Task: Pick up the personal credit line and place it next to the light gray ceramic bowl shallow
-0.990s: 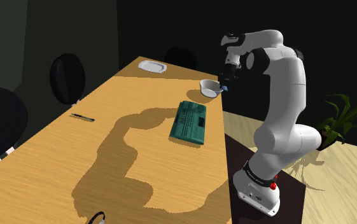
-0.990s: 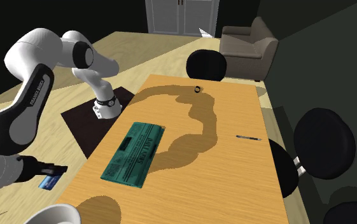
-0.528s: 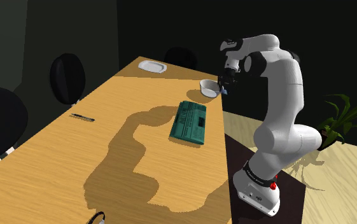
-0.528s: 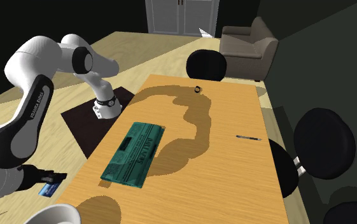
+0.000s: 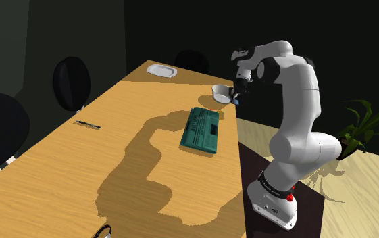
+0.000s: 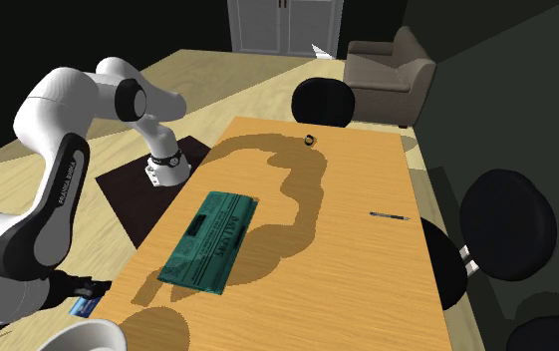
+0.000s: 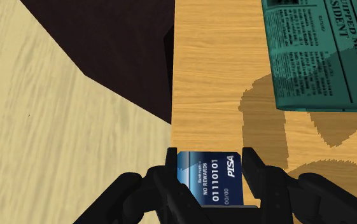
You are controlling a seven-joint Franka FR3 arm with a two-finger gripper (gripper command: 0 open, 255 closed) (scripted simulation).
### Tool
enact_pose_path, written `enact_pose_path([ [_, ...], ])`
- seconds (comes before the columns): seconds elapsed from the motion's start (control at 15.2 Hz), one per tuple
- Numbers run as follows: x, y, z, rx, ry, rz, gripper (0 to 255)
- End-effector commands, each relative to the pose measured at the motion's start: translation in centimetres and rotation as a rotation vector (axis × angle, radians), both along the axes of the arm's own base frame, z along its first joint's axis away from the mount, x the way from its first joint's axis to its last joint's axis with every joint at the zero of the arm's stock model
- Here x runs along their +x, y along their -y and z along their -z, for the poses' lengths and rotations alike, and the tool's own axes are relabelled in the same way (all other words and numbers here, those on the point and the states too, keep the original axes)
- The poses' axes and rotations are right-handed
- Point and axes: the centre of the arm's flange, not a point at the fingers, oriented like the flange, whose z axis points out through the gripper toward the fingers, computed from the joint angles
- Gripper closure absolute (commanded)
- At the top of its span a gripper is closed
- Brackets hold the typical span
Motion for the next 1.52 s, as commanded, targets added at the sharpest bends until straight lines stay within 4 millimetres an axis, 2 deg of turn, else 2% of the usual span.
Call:
enact_pose_path([
  [0.0, -0.1, 0.0, 1.1, 0.0, 0.0, 0.0, 255],
  [0.73, -0.1, 0.0, 6.8, 0.0, 0.0, 0.0, 255],
  [1.25, -0.1, 0.0, 6.8, 0.0, 0.0, 0.0, 255],
  [1.32, -0.1, 0.0, 6.8, 0.0, 0.0, 0.0, 0],
  [1.45, -0.1, 0.0, 6.8, 0.0, 0.0, 0.0, 0],
])
